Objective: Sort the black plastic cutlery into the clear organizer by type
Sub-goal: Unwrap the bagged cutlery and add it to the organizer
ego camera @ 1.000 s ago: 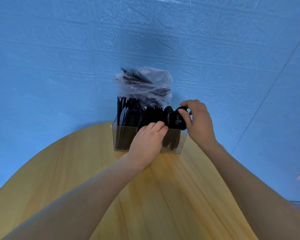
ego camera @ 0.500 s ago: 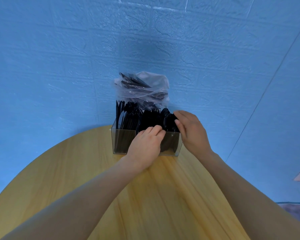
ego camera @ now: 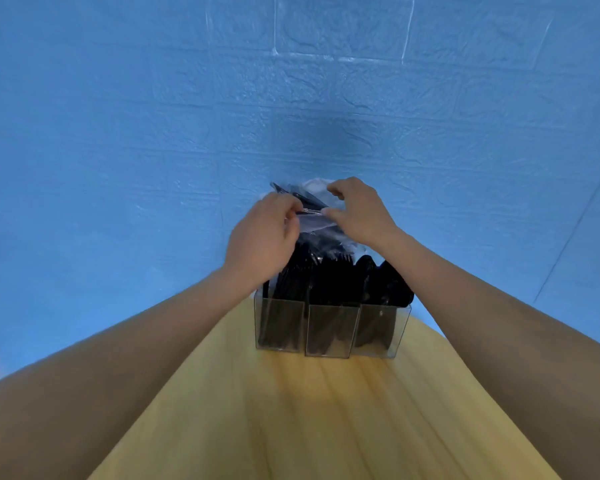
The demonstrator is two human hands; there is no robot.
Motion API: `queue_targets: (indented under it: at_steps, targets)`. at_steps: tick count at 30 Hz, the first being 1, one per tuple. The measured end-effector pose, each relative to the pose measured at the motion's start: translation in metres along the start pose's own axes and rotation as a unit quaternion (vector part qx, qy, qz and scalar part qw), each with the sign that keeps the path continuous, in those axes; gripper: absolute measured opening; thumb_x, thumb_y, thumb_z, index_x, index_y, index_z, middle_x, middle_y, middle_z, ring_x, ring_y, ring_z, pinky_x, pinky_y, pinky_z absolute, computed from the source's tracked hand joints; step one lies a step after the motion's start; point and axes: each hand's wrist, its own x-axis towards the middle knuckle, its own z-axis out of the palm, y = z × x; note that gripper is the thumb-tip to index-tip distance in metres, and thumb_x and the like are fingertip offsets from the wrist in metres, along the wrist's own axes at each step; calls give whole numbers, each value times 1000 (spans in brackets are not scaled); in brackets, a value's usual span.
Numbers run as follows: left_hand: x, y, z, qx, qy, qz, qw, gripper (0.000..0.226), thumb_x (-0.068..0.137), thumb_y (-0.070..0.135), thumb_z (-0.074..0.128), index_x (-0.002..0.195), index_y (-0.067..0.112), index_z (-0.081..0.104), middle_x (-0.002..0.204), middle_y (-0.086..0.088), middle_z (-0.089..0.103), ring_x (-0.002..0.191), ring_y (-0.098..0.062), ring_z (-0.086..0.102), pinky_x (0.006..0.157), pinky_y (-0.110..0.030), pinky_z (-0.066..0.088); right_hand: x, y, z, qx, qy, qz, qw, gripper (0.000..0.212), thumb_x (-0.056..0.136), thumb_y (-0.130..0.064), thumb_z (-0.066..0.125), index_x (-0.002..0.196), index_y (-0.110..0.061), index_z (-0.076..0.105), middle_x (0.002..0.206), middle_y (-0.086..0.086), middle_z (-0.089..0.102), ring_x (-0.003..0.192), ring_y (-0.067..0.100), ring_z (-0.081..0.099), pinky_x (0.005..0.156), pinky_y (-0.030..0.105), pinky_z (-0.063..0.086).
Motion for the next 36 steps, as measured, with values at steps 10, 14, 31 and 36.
queue_targets:
  at_steps: [10, 14, 31, 36]
  targets:
    - [39, -54, 26, -94, -102, -214, 967, 55, 97, 20, 48, 145, 6, 25, 147, -14, 27, 129, -27, 41, 98, -30, 35, 53, -23, 35, -21, -126, 0, 992, 89, 82, -41, 70, 148, -9, 19, 146, 16, 36, 133, 33, 32, 109, 38, 27]
    - [36, -56, 30, -113, -92, -200, 969, 53, 97, 16, 48, 145, 5, 28, 148, -12, 28, 129, -24, 41, 100, -27, 34, 61, -22, 50, -8, -120, 28, 992, 57, 85, -26, 69, 130, -8, 40, 122, 14, 55, 116, 32, 48, 94, 40, 41]
    - [25, -31, -9, -135, -59, -163, 976, 42, 96, 20, 50, 136, 10, 41, 140, -10, 32, 115, -21, 50, 87, -20, 35, 27, -50, -35, 244, 189, -64, 949, 8, 91, -13, 59, 95, -14, 52, 92, 5, 56, 85, 20, 51, 72, 28, 37]
    - [4, 3, -39, -155, -21, -134, 979, 31, 96, 19, 51, 126, 11, 50, 126, -9, 45, 103, -13, 52, 76, -8, 33, -13, -76, -69, 185, 186, -114, 958, 7, 89, -10, 60, 91, -8, 53, 89, 13, 56, 82, 25, 50, 72, 34, 36]
